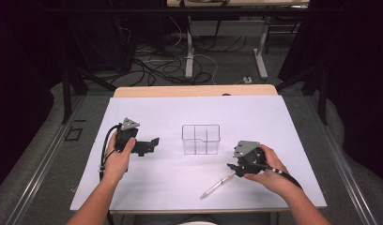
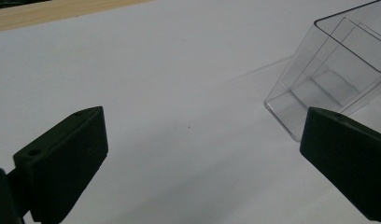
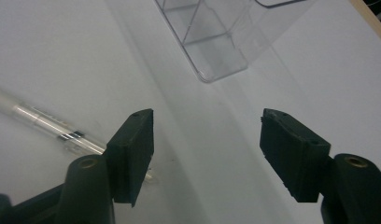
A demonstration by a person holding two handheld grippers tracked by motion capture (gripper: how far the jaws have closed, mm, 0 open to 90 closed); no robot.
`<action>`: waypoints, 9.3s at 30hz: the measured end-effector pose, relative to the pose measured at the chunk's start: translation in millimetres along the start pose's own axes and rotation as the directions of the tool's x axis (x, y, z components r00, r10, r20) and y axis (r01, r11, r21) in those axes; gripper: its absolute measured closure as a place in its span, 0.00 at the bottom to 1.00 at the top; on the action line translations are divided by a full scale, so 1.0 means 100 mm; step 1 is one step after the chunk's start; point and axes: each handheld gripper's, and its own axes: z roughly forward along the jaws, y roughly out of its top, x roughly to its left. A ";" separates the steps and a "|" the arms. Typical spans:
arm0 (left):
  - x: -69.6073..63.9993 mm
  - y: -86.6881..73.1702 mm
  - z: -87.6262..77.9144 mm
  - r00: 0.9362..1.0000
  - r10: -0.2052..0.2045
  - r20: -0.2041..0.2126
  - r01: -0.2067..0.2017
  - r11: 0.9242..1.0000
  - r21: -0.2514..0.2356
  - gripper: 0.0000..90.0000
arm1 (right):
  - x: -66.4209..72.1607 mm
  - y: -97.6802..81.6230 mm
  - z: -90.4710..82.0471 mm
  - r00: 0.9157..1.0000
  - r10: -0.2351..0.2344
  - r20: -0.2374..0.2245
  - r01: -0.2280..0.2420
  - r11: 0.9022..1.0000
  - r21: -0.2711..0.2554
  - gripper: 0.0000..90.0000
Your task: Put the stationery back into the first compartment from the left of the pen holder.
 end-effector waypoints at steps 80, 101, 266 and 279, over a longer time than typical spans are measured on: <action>0.00 -0.01 0.01 1.000 0.000 0.001 0.000 1.000 0.004 0.01 | 0.85 0.46 0.34 0.632 -0.647 -0.426 0.727 0.685 0.038 0.71; 0.00 -0.01 0.01 1.000 -0.003 -0.003 0.003 1.000 0.003 0.01 | 0.89 0.48 0.35 0.573 -0.697 -0.431 0.783 0.621 0.037 0.88; 0.11 0.00 -0.02 0.999 -0.037 -0.011 0.037 0.999 -0.006 0.01 | -0.33 1.36 0.68 0.877 0.425 -0.224 -0.478 0.817 -0.323 0.77; 0.13 -0.01 -0.03 0.999 -0.044 -0.011 0.044 0.999 -0.005 0.01 | -0.36 1.25 0.41 0.883 0.420 -0.211 -0.468 0.826 -0.315 0.53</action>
